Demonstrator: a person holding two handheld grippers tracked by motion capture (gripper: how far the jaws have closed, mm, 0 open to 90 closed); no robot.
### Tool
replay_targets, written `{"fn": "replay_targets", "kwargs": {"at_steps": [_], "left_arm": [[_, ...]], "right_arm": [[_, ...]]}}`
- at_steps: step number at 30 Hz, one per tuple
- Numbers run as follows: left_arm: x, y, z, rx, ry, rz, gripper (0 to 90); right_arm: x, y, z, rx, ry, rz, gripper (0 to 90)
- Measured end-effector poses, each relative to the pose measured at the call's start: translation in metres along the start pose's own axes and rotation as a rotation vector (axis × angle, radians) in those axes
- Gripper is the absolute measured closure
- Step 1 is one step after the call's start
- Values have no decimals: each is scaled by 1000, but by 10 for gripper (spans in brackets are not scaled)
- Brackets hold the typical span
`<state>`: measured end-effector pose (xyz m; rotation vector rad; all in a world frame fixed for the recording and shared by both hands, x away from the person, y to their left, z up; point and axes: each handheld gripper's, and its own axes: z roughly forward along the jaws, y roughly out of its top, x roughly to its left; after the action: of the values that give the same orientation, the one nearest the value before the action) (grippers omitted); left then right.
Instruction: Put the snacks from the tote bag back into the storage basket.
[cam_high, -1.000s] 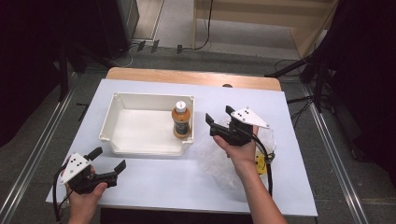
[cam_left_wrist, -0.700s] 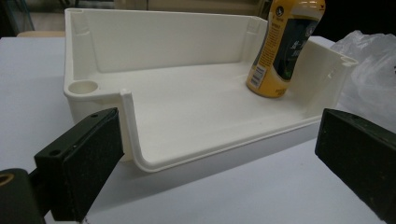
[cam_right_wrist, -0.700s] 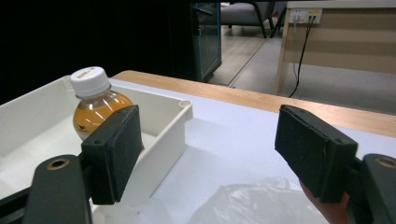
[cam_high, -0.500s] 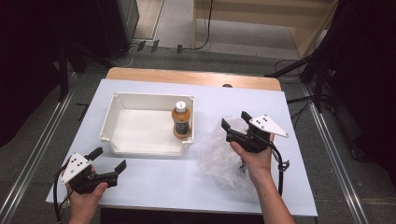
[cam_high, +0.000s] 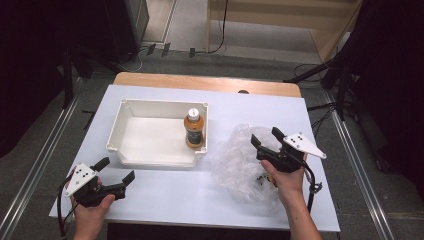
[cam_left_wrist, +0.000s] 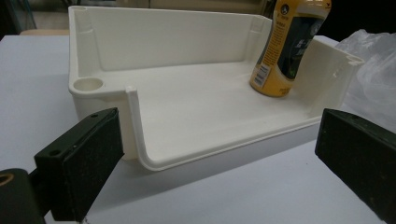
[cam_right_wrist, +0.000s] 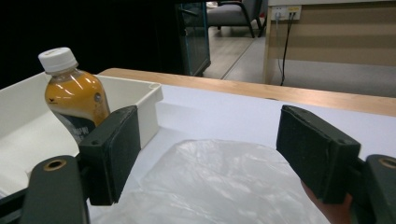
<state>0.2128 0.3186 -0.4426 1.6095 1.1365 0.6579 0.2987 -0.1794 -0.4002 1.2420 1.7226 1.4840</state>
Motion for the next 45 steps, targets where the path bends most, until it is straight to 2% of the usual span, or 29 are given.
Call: {"fn": "replay_targets", "kwargs": {"at_steps": [7,12,20,38,45], "left_arm": [[1,0,1,1,2,-3,9],[1,0,1,3,2,-5,9],[2,0,0,0,5,-2,9],[10,1,-6,-11,18,-15,9],[15,0,-9,-12,25,-22,9]], "right_arm": [[-16,-12,-12,-3,-25,13,229],[-22,-19,-19,-8,-39,1,229],[-33,-28,-30,-7,-50,20,230],[-66,-47,-65,-11,-158,34,251],[-72,-51,-79,-13,-172,35,254]]}}
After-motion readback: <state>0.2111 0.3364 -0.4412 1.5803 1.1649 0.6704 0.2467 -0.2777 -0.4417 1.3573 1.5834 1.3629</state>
